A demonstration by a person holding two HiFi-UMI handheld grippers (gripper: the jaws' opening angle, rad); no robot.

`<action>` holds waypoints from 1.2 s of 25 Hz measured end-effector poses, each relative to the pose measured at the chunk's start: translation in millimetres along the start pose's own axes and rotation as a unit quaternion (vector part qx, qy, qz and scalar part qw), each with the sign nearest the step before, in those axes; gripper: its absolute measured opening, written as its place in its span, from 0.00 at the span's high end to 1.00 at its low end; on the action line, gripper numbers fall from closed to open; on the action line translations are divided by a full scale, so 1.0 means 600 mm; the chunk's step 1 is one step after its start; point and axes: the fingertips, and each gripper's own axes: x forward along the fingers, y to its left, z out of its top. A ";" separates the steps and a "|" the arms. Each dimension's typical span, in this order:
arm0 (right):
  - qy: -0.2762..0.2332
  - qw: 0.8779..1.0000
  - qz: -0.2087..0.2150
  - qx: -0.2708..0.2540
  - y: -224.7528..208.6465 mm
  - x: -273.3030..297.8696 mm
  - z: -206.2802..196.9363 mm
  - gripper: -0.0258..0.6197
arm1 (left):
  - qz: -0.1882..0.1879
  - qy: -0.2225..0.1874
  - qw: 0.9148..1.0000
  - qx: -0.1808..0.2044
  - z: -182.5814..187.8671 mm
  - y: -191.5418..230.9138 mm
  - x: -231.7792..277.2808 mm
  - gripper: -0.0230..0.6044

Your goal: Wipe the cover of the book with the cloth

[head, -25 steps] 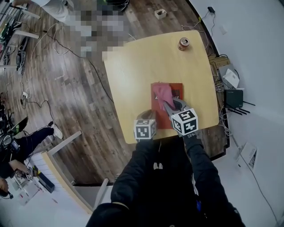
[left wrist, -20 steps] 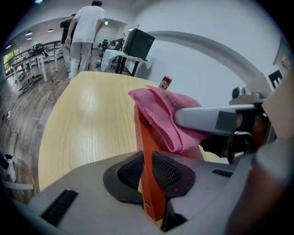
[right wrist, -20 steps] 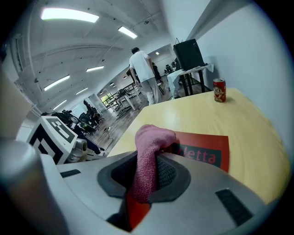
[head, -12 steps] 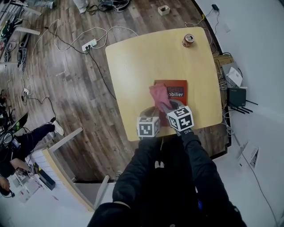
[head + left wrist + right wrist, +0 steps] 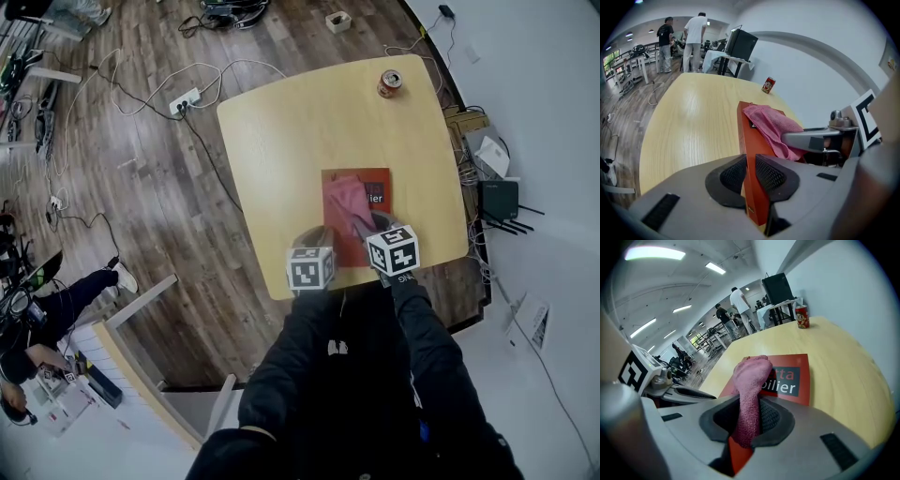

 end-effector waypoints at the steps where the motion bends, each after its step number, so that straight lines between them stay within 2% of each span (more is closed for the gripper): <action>1: -0.002 1.000 -0.002 0.005 -0.004 -0.004 -0.001 0.83 | 0.000 0.000 1.000 0.000 0.000 0.000 0.000 0.83; 7: -0.014 0.999 -0.021 0.029 -0.037 -0.031 -0.010 0.83 | 0.001 0.002 1.000 0.000 -0.001 0.003 -0.002 0.83; 19: -0.020 0.997 -0.061 0.031 -0.092 -0.089 -0.024 0.83 | 0.004 0.005 1.000 0.002 -0.003 -0.002 0.000 0.83; 23: -0.043 0.998 -0.047 0.019 -0.065 -0.105 0.002 0.83 | 0.004 0.006 1.000 0.004 -0.003 -0.001 0.001 0.83; 30: -0.065 0.998 0.002 0.004 0.025 -0.086 0.032 0.83 | 0.003 0.009 1.000 0.004 -0.003 -0.004 0.001 0.83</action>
